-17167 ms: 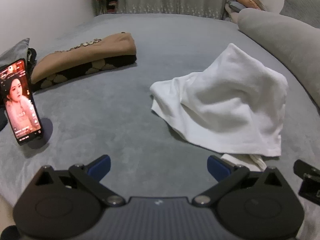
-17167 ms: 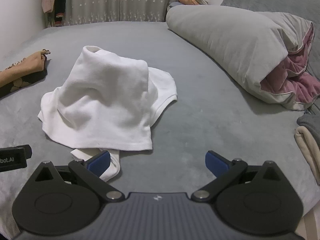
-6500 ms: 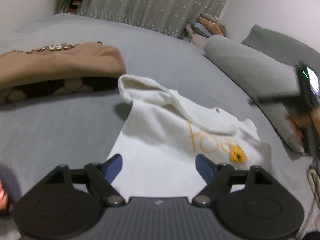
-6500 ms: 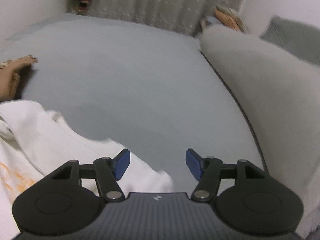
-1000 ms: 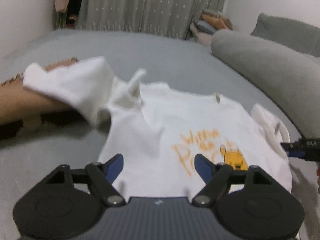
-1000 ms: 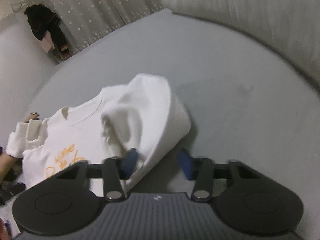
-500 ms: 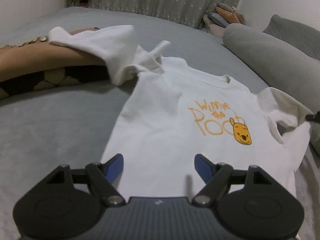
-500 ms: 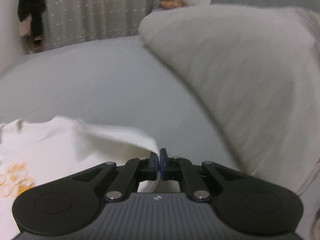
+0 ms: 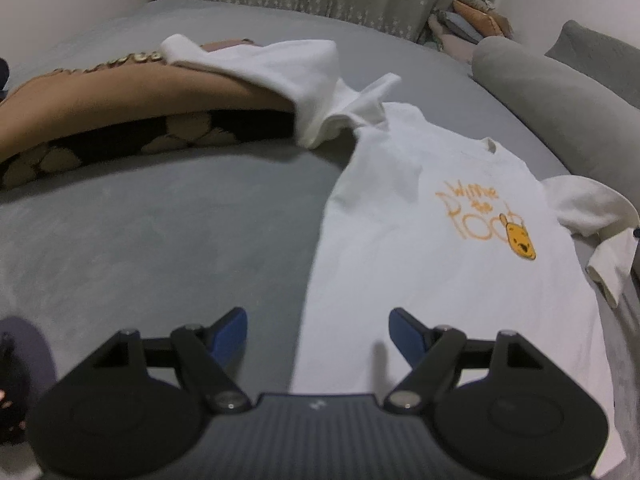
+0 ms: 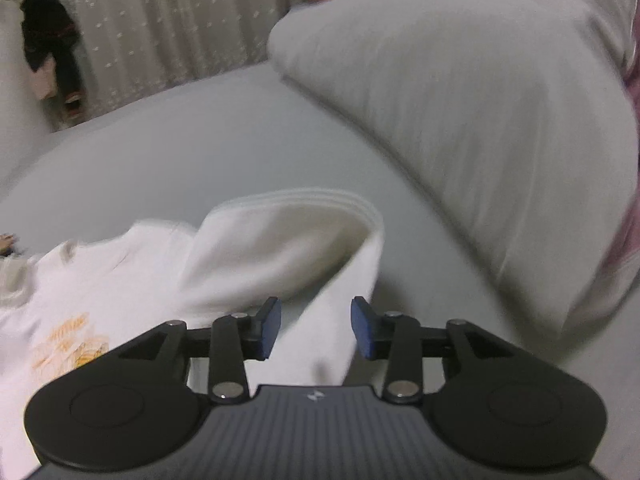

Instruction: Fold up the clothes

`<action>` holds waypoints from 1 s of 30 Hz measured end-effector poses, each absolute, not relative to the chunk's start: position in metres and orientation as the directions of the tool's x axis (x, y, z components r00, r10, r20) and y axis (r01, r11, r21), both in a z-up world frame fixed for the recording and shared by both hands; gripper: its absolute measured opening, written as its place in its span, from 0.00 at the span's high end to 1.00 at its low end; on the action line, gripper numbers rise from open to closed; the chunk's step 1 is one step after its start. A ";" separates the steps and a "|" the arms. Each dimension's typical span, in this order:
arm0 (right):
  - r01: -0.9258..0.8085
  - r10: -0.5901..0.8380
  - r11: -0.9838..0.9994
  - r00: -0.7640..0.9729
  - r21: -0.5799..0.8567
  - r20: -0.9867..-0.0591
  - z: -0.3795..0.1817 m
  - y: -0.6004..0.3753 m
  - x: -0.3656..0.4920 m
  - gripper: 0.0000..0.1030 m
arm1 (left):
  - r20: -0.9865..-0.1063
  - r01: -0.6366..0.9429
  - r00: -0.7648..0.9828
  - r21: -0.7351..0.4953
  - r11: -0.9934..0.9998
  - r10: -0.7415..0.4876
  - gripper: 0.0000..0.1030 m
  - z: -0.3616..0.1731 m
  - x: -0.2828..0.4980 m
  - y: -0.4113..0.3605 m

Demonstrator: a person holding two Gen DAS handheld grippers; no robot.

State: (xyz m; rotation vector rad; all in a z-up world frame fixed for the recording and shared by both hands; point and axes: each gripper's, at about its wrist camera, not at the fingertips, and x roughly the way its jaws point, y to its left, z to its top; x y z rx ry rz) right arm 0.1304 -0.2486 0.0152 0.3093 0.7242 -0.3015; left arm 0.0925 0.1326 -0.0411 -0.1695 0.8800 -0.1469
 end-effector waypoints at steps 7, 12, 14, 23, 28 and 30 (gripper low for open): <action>0.256 0.047 0.921 0.677 0.295 -0.735 -0.030 -0.197 0.061 0.60 | -0.775 0.021 0.578 -0.298 0.954 -0.255 0.30 -0.046 0.076 0.169; 0.235 0.178 0.873 0.662 0.427 -0.728 -0.058 -0.173 0.011 0.59 | -0.764 0.030 0.544 -0.395 0.918 -0.347 0.42 -0.055 0.056 0.182; 0.232 0.236 0.831 0.674 0.505 -0.699 -0.063 -0.168 -0.010 0.59 | -0.756 0.039 0.539 -0.418 0.908 -0.371 0.48 -0.058 0.047 0.183; 0.202 0.417 0.704 0.658 0.680 -0.627 -0.081 -0.140 -0.049 0.89 | -0.713 -0.020 0.543 -0.539 0.842 -0.444 0.85 -0.076 0.016 0.194; 0.202 0.373 0.730 0.683 0.653 -0.628 -0.066 -0.143 -0.056 0.92 | -0.671 -0.053 0.578 -0.598 0.800 -0.464 0.89 -0.072 -0.001 0.195; 0.195 0.343 0.747 0.707 0.636 -0.619 -0.050 -0.149 -0.058 0.93 | -0.656 -0.034 0.586 -0.608 0.794 -0.477 0.89 -0.064 -0.010 0.189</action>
